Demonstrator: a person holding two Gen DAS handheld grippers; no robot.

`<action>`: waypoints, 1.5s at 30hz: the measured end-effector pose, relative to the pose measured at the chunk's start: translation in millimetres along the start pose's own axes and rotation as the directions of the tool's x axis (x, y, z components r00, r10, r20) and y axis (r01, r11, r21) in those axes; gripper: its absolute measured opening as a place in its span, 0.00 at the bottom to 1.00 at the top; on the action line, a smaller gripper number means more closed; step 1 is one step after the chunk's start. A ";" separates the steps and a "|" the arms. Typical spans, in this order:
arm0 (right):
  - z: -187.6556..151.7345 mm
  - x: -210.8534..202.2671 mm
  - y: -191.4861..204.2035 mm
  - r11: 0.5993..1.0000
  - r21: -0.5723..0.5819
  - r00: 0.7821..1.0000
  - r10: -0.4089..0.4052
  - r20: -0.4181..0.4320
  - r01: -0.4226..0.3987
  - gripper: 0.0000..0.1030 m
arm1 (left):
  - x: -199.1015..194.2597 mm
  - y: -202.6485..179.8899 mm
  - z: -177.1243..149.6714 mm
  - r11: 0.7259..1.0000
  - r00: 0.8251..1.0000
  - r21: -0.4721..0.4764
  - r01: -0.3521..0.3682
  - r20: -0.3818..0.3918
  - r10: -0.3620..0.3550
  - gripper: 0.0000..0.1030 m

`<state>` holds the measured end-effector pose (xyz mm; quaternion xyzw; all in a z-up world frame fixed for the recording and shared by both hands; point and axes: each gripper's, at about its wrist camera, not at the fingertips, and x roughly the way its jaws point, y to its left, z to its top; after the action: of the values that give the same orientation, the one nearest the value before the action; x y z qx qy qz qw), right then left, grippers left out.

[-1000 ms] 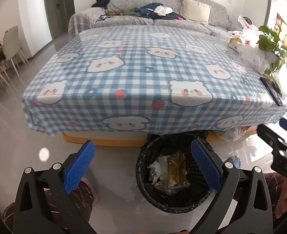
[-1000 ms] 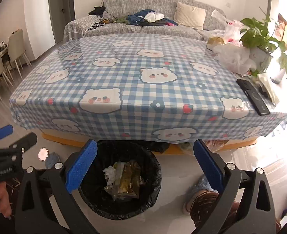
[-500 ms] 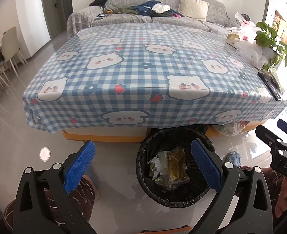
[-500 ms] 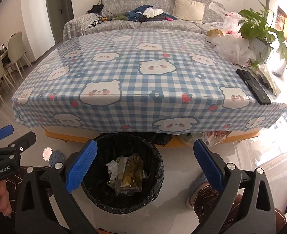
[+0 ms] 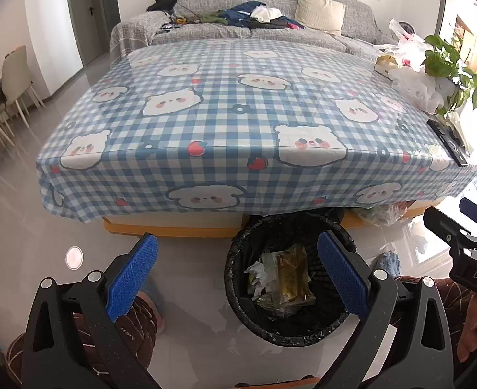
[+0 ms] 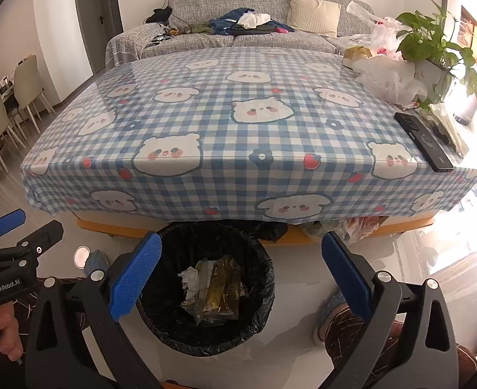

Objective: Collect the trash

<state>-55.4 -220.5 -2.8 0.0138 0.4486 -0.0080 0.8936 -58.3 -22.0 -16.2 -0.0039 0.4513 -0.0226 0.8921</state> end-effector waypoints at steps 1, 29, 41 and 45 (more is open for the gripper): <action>-0.2 0.2 0.5 1.000 -0.001 1.000 0.002 0.000 -0.002 0.92 | 0.0 0.0 0.1 1.000 1.000 0.000 0.001 0.001 -0.001 0.94; 0.2 4.6 3.0 1.000 0.000 1.000 0.010 -0.007 -0.010 0.92 | 1.9 -1.4 -0.2 1.000 1.000 -0.005 0.024 -0.001 -0.024 0.94; -0.2 5.0 4.0 1.000 0.002 1.000 0.011 -0.008 -0.011 0.92 | 2.5 0.4 -0.1 1.000 1.000 -0.006 0.019 0.005 -0.019 0.94; -0.3 5.0 4.1 1.000 0.002 1.000 0.012 -0.008 -0.012 0.92 | 0.9 -0.6 1.7 1.000 1.000 -0.001 0.022 0.011 -0.022 0.94</action>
<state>-52.5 -216.4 -6.9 0.0173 0.4522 -0.0027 0.8918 -56.4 -22.7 -15.9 -0.0096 0.4463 -0.0324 0.8942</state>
